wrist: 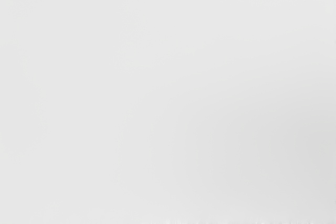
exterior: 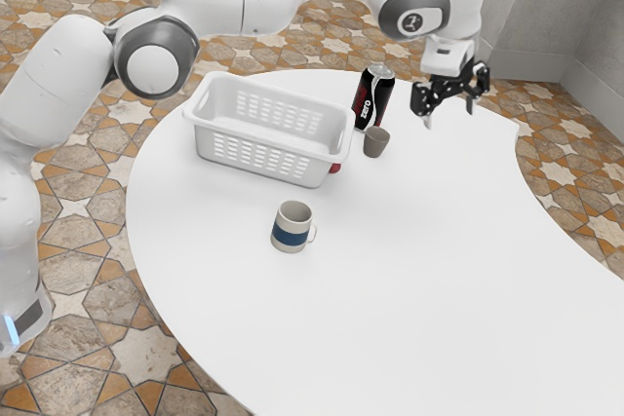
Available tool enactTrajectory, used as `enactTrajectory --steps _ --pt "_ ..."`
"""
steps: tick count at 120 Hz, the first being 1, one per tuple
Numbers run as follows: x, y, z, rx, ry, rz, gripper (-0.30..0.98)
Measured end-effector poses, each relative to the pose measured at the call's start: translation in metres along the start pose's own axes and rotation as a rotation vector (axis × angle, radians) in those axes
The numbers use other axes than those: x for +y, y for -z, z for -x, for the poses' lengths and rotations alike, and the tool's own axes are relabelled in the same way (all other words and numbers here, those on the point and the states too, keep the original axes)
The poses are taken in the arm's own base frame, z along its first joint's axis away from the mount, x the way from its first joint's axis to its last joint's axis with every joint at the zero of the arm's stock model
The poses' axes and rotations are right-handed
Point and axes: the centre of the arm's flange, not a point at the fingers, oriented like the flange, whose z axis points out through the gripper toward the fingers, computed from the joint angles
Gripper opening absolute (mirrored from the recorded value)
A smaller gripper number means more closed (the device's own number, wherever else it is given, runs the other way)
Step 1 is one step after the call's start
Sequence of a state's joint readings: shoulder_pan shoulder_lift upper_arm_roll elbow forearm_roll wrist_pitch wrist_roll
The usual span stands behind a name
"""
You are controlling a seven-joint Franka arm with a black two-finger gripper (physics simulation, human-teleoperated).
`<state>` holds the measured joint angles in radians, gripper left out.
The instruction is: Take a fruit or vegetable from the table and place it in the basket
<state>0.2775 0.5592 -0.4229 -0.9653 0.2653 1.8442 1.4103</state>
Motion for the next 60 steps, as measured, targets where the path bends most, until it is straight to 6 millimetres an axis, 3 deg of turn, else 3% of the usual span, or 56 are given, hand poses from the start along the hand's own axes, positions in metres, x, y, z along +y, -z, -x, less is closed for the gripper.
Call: enactTrajectory --steps 17,45,60 --pt "0.001 -0.001 0.006 -0.006 0.002 0.012 0.68" --pt "0.001 -0.004 0.035 -0.021 0.032 0.025 0.68" --pt "0.004 -0.01 0.077 -0.086 0.141 0.045 0.68"
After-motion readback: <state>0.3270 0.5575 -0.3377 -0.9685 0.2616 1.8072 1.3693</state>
